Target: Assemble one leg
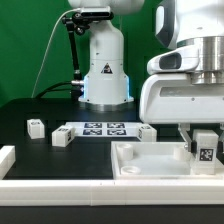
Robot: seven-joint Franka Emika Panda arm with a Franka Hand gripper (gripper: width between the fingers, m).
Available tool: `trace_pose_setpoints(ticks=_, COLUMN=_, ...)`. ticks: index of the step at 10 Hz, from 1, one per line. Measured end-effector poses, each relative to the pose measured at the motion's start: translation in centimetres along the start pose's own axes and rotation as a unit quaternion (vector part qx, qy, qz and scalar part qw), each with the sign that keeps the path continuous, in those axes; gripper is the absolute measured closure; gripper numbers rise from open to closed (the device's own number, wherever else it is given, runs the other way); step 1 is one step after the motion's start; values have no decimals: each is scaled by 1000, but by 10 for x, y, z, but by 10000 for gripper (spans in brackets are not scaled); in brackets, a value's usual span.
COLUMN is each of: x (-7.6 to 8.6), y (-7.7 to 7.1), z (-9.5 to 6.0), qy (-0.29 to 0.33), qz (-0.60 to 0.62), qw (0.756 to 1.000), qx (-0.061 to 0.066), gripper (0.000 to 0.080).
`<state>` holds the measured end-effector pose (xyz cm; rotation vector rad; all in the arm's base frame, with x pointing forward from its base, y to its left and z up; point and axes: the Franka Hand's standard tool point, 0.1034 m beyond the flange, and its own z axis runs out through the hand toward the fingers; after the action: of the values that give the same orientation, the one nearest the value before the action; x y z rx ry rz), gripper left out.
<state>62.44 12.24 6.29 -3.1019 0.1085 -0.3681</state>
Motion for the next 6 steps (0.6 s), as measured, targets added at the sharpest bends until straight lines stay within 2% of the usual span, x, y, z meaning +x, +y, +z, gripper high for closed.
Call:
trace_pose_setpoints(ticks=3, x=0, y=2, z=0, qy=0, qz=50, qw=999, qx=0, gripper=510)
trace_pose_setpoints(ticks=6, x=1, y=15, z=1, qy=8, qz=225, qw=974, qx=-1, gripper=505)
